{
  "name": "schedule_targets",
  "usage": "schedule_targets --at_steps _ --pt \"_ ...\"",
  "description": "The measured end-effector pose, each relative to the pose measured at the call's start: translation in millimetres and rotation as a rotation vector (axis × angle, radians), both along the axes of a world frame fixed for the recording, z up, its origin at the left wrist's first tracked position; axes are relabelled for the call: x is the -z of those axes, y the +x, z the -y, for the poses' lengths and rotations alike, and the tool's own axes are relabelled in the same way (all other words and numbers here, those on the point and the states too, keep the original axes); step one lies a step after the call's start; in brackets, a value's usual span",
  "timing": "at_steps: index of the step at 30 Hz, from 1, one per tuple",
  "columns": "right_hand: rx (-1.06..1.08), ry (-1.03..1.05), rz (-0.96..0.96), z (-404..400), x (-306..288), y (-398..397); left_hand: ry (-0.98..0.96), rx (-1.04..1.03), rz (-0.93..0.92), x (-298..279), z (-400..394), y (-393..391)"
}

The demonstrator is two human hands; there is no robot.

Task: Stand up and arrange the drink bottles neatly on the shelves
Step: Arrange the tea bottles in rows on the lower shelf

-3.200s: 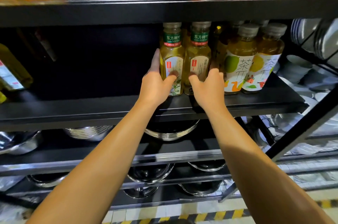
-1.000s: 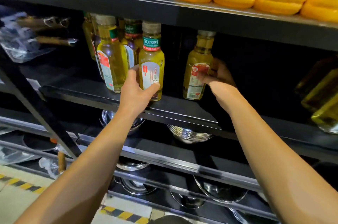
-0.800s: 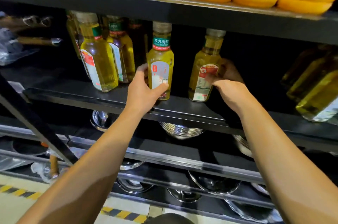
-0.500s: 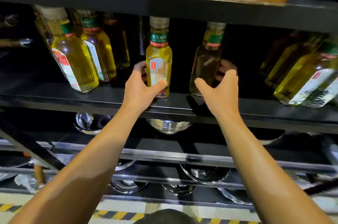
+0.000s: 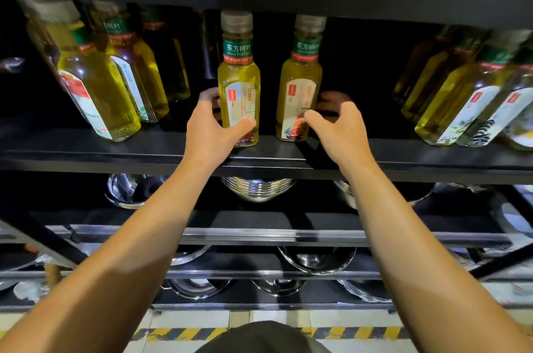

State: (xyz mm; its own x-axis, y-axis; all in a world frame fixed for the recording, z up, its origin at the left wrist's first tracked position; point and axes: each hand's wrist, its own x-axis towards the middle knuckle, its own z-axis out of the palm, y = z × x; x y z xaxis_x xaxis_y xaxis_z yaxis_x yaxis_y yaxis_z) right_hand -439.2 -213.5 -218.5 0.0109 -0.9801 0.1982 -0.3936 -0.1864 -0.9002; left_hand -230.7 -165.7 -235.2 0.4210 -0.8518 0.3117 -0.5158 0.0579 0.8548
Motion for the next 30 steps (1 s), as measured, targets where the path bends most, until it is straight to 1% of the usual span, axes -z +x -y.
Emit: schedule_targets --at_steps 2,5,9,14,19,23,27,30 --pt "0.039 -0.024 -0.008 -1.5 4.4 4.1 -0.004 0.004 0.002 0.4 -0.4 -0.6" --pt "0.015 -0.044 -0.034 1.2 5.0 15.1 -0.006 0.015 0.002 -0.2 -2.4 -0.6" --pt "0.013 -0.107 -0.116 8.9 3.4 30.5 -0.009 0.035 0.013 -2.7 -1.0 3.8" --pt "-0.048 -0.046 -0.177 11.2 -2.4 17.2 0.015 0.08 -0.018 -7.2 4.4 2.9" --pt "-0.007 -0.041 -0.228 9.6 -4.5 2.8 0.016 0.12 -0.018 -7.6 12.0 -22.0" --pt "0.035 -0.044 -0.194 7.2 -5.2 -10.6 0.01 0.14 0.021 -7.7 21.0 -41.1" --pt "0.075 -0.045 -0.144 14.7 -7.9 -36.5 0.09 0.123 0.089 -4.8 37.2 -63.6" --pt "0.148 -0.058 -0.06 24.2 -6.9 -55.4 0.106 0.175 0.049 -6.3 50.8 -89.5"
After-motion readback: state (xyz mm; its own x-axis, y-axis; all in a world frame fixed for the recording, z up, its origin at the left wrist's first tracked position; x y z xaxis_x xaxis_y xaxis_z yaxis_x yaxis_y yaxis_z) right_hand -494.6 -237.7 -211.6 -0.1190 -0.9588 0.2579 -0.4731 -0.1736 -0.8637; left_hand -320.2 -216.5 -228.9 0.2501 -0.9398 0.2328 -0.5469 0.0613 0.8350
